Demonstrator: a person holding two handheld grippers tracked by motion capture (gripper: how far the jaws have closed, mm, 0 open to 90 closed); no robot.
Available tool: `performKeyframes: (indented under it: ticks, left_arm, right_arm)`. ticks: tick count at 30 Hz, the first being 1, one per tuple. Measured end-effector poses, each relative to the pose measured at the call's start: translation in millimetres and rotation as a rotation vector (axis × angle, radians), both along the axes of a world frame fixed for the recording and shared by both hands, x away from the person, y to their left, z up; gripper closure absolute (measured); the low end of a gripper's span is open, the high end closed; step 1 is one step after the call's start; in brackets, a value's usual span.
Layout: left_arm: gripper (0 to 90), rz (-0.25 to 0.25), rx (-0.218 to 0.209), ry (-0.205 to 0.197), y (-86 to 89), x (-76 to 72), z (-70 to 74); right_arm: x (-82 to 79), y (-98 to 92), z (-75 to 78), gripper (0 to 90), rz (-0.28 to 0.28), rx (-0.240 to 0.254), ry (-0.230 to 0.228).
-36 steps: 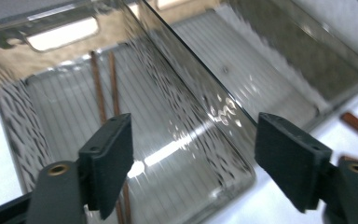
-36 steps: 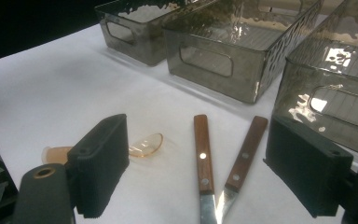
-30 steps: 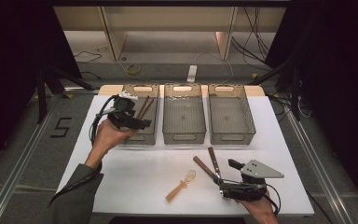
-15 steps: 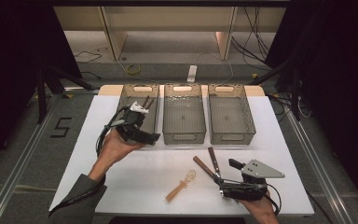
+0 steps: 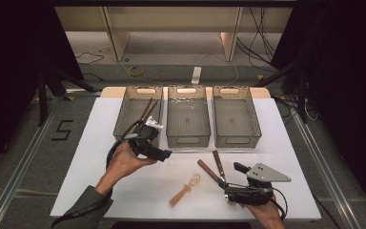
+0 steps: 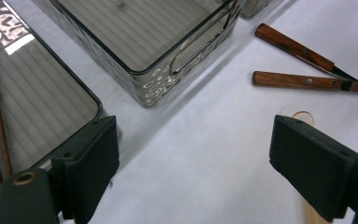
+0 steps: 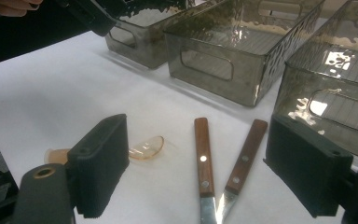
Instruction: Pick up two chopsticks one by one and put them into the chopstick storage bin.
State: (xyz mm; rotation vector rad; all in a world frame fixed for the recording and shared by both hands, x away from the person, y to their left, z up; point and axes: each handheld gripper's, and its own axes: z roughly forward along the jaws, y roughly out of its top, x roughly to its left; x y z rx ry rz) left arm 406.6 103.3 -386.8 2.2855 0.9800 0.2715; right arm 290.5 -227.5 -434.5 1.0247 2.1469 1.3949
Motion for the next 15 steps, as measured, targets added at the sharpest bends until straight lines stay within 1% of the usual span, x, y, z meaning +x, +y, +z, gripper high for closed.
performKeyframes:
  ticks: [1,5,9,11,13,15]
  left_arm:
    - [15.4,0.0,-0.007,0.005,-0.7,-1.1,-0.3]
    - [15.3,-0.014,-0.01,0.014,-5.3,-6.2,-3.8]
    - [15.3,-0.041,0.003,0.029,-13.1,-11.6,-9.9]
    - [15.2,-0.048,0.009,0.034,-16.2,-13.7,-12.2]
    - [15.2,-0.051,0.005,0.039,-19.6,-16.4,-14.4]
    - [15.3,-0.058,0.017,0.043,-23.7,-19.9,-16.9]
  right_arm:
    - [0.0,-0.1,0.0,21.8,-0.001,0.0,0.001]
    - [0.3,-0.4,-0.1,21.8,-0.001,0.002,0.0]
    - [0.8,-0.7,-0.4,21.8,-0.001,0.001,0.001]
    - [0.8,-1.2,-0.3,21.9,-0.001,0.002,-0.002]
    - [0.9,-1.8,-0.3,21.8,-0.001,0.002,-0.001]
    - [1.5,-1.9,-0.9,21.8,-0.001,0.003,0.001]
